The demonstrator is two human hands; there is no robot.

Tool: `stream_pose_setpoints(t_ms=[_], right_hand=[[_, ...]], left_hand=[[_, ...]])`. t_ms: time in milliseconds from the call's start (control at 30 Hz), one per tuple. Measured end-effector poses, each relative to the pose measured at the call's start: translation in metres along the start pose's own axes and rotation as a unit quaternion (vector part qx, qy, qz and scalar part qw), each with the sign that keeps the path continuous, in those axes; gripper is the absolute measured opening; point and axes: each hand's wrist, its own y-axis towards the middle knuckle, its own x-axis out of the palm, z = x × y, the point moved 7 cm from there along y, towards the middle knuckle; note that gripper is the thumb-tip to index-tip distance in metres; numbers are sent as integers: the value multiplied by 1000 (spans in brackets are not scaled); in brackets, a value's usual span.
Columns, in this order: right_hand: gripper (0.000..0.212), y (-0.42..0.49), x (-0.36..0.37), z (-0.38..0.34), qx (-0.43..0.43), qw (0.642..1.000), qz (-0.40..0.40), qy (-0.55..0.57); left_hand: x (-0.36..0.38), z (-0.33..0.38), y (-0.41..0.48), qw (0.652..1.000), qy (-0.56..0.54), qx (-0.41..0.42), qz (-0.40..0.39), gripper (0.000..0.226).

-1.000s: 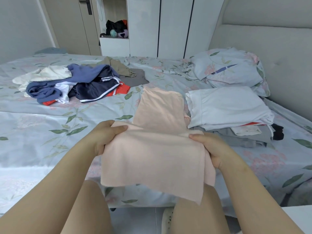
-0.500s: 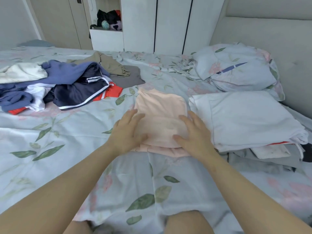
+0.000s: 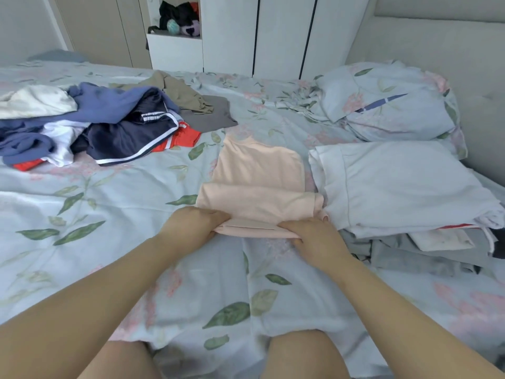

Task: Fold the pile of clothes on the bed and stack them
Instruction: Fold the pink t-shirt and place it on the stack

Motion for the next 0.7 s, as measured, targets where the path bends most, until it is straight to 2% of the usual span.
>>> stream_pose_setpoints(t_ms=[100,200,267,333,367,433,500,533,633,700], right_hand=[[37,-19,-6,-17,-34,998,-32,34],[23,-43,-6,-37,-68,991,-107,42],[21,-60,-8,-45,-62,984,-151,73],[37,-73,-8,-45,-23,978,-152,143],[42,-77,-9,-43,-11,977,-138,163],[58,-82,-8,-41,-23,988,-127,86],[83,-86,1,-39,-38,989,-140,-20],[85,-86,3,-37,-39,990,-130,-33],[62,-82,-3,-32,-57,997,-54,-3],[45,-76,-7,-26,-59,998,-32,1]], left_hand=[[-15,8,-26,997,-16,-16,-68,78],[-32,20,-54,993,-37,-7,-113,81],[-39,30,-71,988,-79,5,-132,75],[-39,33,-86,976,-127,-19,-176,77],[-37,33,-92,967,-151,-41,-202,90],[-35,34,-98,954,-192,-72,-220,108],[-34,38,-98,956,-179,-69,-221,94],[-31,38,-97,962,-155,-60,-218,79],[-29,32,-94,971,-114,-59,-202,54],[-32,25,-91,976,-101,-64,-183,36]])
